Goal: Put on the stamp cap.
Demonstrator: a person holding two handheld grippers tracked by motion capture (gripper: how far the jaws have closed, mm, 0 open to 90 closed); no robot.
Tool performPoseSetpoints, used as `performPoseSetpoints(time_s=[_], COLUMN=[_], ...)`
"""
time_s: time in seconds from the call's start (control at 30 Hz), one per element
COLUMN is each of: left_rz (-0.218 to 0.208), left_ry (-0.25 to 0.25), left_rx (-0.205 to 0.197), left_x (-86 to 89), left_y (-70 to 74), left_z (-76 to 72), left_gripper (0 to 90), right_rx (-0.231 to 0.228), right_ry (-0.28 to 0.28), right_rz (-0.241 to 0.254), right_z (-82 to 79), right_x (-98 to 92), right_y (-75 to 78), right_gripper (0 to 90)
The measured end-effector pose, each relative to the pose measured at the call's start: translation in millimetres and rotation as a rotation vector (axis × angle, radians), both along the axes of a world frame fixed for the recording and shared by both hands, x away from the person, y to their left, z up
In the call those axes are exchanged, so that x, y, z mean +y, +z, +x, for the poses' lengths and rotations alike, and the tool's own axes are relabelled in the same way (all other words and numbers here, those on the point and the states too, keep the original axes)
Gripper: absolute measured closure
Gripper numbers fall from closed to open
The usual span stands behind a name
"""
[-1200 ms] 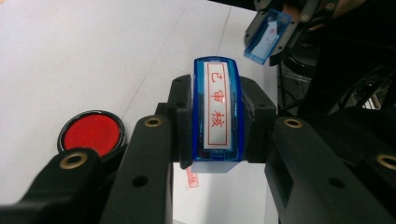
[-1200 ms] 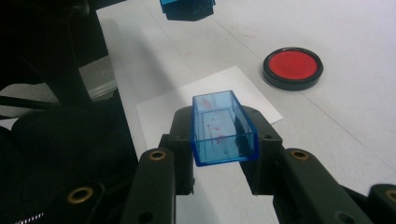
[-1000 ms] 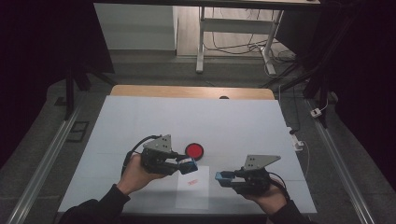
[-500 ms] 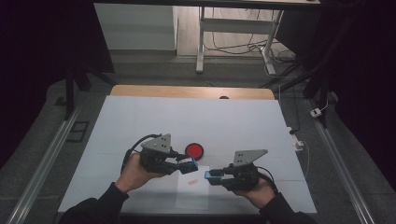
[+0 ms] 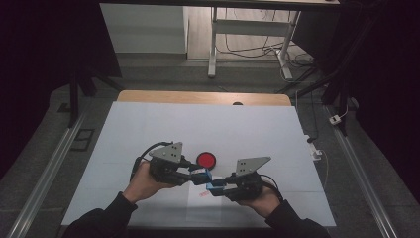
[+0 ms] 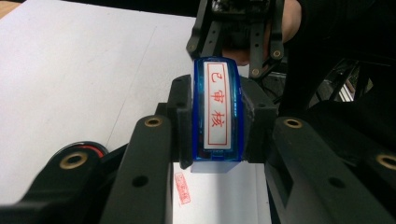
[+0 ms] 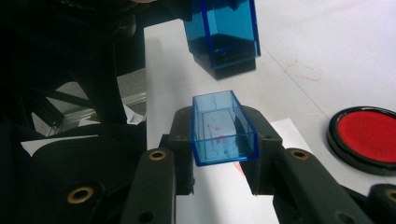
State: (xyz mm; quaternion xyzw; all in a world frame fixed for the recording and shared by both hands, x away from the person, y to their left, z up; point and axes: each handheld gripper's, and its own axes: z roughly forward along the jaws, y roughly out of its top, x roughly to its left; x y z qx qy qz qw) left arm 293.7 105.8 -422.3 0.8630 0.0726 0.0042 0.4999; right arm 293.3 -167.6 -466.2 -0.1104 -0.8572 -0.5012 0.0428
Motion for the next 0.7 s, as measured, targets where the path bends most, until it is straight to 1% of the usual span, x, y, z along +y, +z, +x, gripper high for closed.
performPoseSetpoints(time_s=[0.1, 0.23, 0.5, 0.7], left_rz=[-0.003, -0.014, -0.022, -0.033], left_ry=[-0.009, -0.027, -0.057, -0.076], left_rx=[-0.003, -0.007, -0.014, -0.029], left_x=[-1.6, -3.2, -7.9, -9.0], left_y=[0.1, 0.2, -1.2, -1.6], left_z=[0.1, -0.2, -1.4, -2.5], left_gripper=[69.7, 69.6, 69.6, 69.6], right_rx=[0.005, -0.002, -0.010, -0.001], right_ry=[0.012, 0.025, 0.040, 0.047], right_rz=[0.011, 0.024, 0.029, 0.036], right_z=[1.2, 1.5, 1.9, 2.3], right_x=[3.9, 7.9, 11.8, 12.0], right_y=[-0.6, -0.6, -0.4, -0.1], right_gripper=[68.1, 68.1, 68.2, 68.2])
